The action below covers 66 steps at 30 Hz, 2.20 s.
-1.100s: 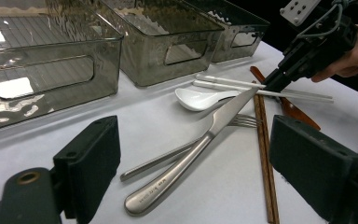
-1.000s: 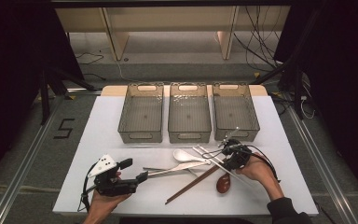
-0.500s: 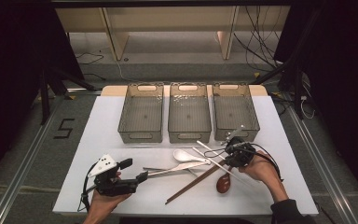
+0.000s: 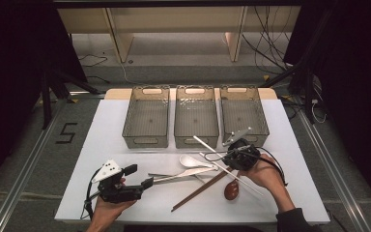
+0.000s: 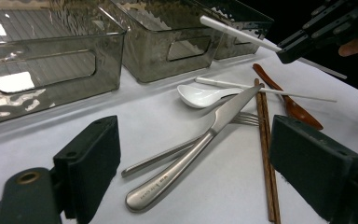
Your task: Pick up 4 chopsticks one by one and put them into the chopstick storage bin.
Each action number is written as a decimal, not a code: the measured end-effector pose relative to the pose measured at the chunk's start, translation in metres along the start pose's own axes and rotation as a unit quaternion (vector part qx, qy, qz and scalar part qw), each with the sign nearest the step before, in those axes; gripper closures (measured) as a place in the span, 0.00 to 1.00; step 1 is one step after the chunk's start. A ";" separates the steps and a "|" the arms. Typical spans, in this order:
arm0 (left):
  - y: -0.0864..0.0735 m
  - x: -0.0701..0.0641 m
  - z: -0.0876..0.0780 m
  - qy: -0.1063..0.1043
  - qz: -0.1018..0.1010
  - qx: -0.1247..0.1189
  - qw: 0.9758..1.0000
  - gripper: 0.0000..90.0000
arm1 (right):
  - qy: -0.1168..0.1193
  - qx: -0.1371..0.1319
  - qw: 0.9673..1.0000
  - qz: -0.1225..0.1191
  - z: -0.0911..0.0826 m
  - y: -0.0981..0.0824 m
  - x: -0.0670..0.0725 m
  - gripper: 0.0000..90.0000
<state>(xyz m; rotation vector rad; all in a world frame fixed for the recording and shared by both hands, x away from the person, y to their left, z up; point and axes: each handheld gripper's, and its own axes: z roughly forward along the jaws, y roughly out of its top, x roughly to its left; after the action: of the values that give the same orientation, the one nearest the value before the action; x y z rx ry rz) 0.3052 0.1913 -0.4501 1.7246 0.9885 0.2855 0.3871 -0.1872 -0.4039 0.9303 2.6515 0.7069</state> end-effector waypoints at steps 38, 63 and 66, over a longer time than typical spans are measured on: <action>0.058 -0.045 0.099 -0.124 -0.160 0.059 0.978 0.35 | 0.050 -0.135 0.990 0.008 -0.002 0.004 0.062 0.95; 0.051 -0.040 0.105 -0.156 -0.218 0.040 0.963 0.80 | 0.068 -0.159 0.985 0.010 0.003 0.005 0.069 0.94; 0.051 -0.038 0.104 -0.164 -0.225 0.038 0.960 0.83 | 0.072 -0.164 0.984 0.014 0.002 0.005 0.069 0.94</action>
<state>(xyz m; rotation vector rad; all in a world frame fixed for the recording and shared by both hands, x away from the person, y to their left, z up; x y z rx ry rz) 0.3703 0.0891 -0.4359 1.4985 1.1161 -0.3282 0.3376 -0.1393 -0.4083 0.8512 2.5334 1.2145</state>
